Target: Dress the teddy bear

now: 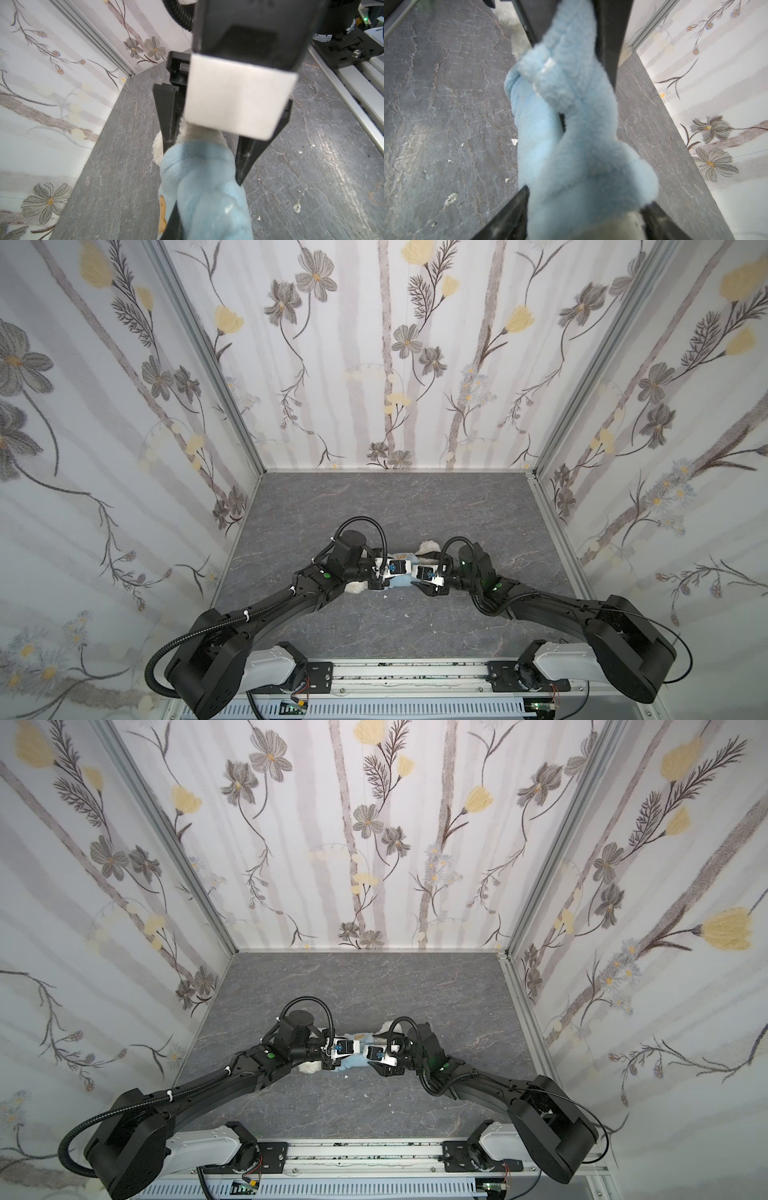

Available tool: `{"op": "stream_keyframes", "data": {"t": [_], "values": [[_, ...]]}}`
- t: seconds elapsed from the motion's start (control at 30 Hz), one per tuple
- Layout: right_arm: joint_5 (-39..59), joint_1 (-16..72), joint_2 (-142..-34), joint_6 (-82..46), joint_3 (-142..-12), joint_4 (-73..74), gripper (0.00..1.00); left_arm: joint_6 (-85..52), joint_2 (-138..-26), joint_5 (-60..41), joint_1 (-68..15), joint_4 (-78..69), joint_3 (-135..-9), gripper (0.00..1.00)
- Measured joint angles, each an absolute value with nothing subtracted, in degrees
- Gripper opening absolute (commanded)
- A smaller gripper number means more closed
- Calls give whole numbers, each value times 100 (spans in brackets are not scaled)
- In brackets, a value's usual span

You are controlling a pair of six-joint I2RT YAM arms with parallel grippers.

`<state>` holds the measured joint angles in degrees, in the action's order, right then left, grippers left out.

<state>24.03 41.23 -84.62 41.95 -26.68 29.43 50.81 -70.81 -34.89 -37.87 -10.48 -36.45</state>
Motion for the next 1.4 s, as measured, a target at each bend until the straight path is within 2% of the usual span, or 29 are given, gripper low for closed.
{"op": "stream_keyframes", "data": {"t": [0.2, 0.3, 0.37, 0.47, 0.67, 0.73, 0.87, 1.0, 1.17, 1.4], "values": [[2561, 4123, -8584, 3769, -2362, 3697, 27, 5078, -7076, -3575, -3787, -1055, -3645, 13], [2552, 4123, -8541, 3627, -2248, 3924, 15, 5057, -7065, -3601, -3789, -1100, -3640, 29], [2550, 4123, -8444, 3489, -2193, 3962, 9, 4980, -6997, -3616, -3809, -1177, -3588, 44], [2515, 4123, -8333, 3361, -2119, 3975, 5, 4906, -6829, -3586, -3868, -1225, -3498, 58], [2425, 4130, -8187, 2908, -1929, 4025, 3, 4534, -6114, -3286, -4084, -1219, -3304, 74], [2362, 4130, -8182, 2823, -1868, 4075, 3, 4292, -5778, -3096, -4174, -1190, -3225, 73], [2185, 4141, -8145, 2681, -1813, 4088, 3, 3765, -5111, -2561, -4501, -1164, -3181, 50], [1973, 4180, -8079, 2602, -1813, 4086, 2, 3400, -5002, -2029, -4847, -725, -3481, 29], [1702, 4241, -8005, 2606, -1811, 4042, 1, 3461, -5297, -1472, -4917, -21, -3839, 23], [1461, 4307, -7992, 2665, -1811, 3997, 1, 3747, -5734, -1249, -4932, 491, -4224, 19]]}}
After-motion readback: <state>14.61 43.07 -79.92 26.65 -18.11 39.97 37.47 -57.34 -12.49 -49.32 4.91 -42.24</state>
